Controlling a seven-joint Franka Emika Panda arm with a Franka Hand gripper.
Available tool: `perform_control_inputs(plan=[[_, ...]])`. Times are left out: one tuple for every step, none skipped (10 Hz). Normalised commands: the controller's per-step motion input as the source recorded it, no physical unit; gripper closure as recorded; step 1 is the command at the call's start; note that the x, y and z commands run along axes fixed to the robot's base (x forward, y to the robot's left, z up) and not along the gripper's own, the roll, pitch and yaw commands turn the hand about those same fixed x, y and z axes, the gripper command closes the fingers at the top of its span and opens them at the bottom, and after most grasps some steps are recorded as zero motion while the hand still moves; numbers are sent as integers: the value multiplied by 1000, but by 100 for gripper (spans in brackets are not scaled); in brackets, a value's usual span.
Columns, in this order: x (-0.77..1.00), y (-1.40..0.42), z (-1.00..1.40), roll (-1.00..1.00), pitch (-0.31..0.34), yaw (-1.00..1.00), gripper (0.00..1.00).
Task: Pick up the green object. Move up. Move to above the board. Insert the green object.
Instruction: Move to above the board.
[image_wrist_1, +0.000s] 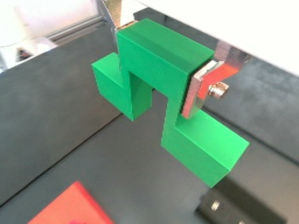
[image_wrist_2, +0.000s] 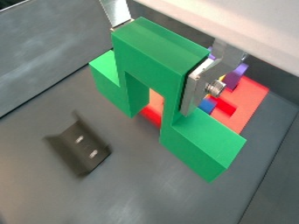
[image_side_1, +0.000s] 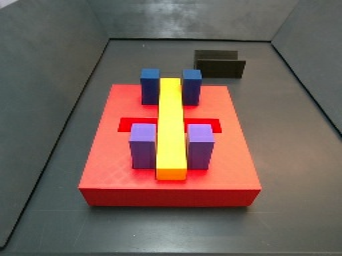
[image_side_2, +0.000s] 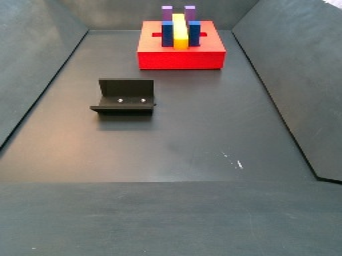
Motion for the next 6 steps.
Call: perform_control_inputs(plan=[[102,-1400,204,-5,99,1,100],[119,-1400,209,-13,107,7,100],[141,-1400,210,-23,115,1,100],[179,-1400,218,12,136,5,100],[228,-1400,226,3,149,4,100],[134,-507,91,18,164,-2,100]])
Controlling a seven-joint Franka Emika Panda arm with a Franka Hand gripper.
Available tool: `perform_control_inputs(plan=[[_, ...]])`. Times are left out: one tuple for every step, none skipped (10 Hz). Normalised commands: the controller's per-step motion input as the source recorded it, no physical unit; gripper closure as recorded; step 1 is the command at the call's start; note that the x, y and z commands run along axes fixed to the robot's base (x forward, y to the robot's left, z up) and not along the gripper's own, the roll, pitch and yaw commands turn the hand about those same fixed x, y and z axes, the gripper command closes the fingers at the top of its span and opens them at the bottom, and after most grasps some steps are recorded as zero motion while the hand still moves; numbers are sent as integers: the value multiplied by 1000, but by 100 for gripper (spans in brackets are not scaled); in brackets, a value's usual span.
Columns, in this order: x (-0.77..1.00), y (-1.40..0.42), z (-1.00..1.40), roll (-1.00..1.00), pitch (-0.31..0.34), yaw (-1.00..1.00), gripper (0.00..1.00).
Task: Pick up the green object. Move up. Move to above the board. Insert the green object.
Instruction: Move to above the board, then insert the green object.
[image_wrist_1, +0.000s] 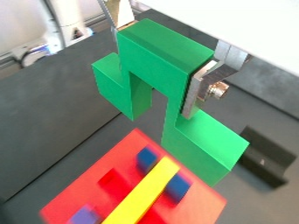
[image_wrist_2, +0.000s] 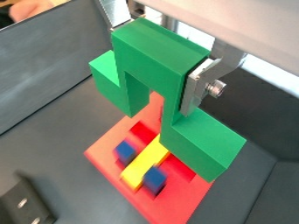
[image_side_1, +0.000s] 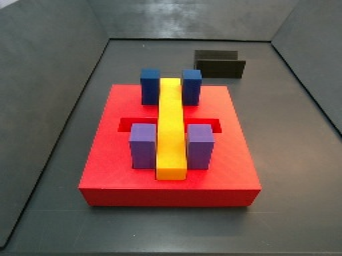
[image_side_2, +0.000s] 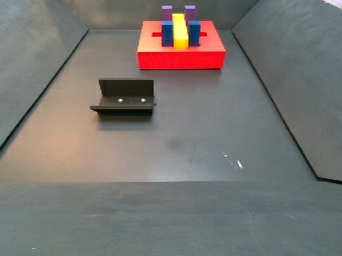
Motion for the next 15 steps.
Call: perform_control_inputs(plan=[[113,-256,58,21,154,-5,100],[0,-9,-17,0,0,0,100],[0,-69,-89,-17,0,0,100],[11,-114,-149,-43,0,0,100],[126,-257,-280,-81,-14,0,100],[303,-323,-543,-97,-159,-60,100],[409,-383,-600,-61,-189,-63,100],[420,-320,-683,-46,-177,-14,100],[297,-140,-714,-27,-144,0,100],[177,0,-666,-14,-107,94,100],[-29,0,-546,19,-79,189,100],[-331,0,-514,29,-120,223,100],[-297,-54,-583,14,-130,363,100],[-189,-229,-571,46,-126,457,100],[-69,-291,-406,164,-124,417,100]])
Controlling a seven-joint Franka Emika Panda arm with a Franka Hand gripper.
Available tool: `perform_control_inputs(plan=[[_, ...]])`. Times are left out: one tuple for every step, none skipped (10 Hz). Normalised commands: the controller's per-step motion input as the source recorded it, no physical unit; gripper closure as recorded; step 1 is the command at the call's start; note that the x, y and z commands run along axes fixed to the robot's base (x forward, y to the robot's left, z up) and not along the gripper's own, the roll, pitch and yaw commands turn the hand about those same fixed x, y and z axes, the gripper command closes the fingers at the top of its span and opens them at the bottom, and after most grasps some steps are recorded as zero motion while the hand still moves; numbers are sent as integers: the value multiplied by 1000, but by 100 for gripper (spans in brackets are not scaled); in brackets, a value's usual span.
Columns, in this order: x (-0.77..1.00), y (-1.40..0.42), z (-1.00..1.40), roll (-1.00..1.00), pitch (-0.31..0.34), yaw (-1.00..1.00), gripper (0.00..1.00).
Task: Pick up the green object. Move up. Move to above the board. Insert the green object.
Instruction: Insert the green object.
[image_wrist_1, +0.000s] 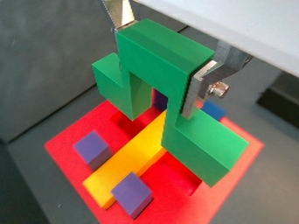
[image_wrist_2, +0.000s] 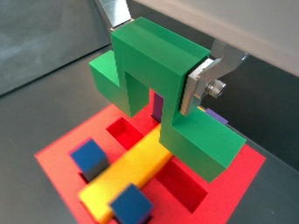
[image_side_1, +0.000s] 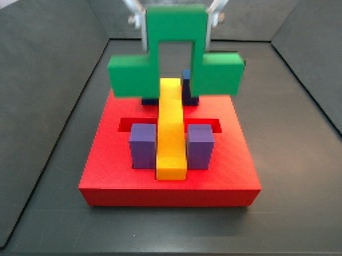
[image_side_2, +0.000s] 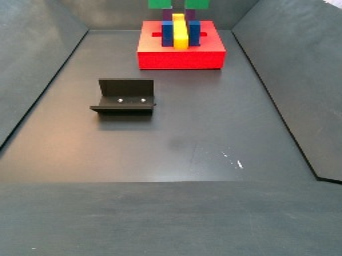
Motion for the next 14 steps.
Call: perform_control_inputs(plan=[[0,-183,-149,306,-77,383,100],[134,-126,0,360,-34,357,100],[449,-80,0,401,0,206,100],[497,0,40,460,0,71,100],[440,0,9,449,0,37,100],[183,-26,-60,333,0,3,100],[0,31,-297,0,0,0,100],[-174,120,-503,-154,16,-140,100],[-200,109,-491,-320,23,-297,100],[-163,31,-514,-316,0,-246,100],[-211,0,-357,-307,0,-226,100],[-214,-54,-329,-261,0,-140,100],[-194,-174,-297,-124,-17,-23,100],[-186,-154,-140,-39,-47,0,100]])
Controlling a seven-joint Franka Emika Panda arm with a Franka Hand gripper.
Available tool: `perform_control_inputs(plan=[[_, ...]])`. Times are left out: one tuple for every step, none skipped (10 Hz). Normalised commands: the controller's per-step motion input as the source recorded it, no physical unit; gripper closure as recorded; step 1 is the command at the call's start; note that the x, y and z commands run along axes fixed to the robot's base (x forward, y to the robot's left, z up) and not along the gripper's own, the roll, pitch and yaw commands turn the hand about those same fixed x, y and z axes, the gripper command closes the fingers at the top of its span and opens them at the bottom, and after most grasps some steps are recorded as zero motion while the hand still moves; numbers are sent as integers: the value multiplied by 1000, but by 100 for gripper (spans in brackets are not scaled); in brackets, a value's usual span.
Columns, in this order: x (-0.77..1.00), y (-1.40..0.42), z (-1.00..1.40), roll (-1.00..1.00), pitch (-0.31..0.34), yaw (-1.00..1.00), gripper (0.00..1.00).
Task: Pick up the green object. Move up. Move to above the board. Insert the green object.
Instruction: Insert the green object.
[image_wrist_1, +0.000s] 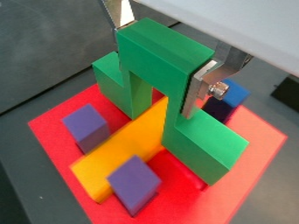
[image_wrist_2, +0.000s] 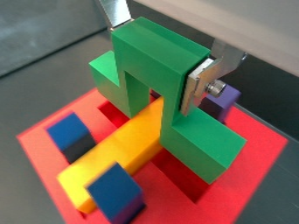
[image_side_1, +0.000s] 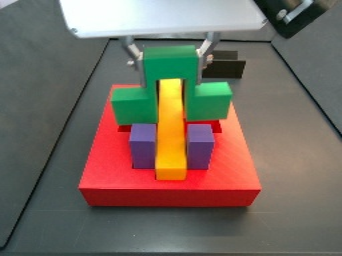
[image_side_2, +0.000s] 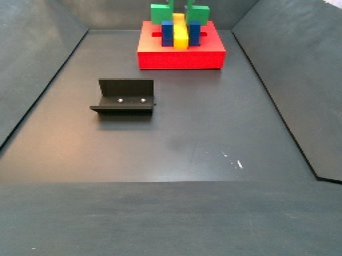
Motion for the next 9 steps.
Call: perform_control_inputs(plan=[[-234,-69,0,0,-73,0,100],[0,-54,0,0,-17,0,100],[409,0,0,0,0,0,100],[363,0,0,57,36,0,100],[206,17,0,107,34,0,100],[117,0,-63,130,29,0,100],[6,0,-86,169,29,0,100],[0,26,-97,254,46,-97,100],[-43,134,-77,250,76,-120,100]])
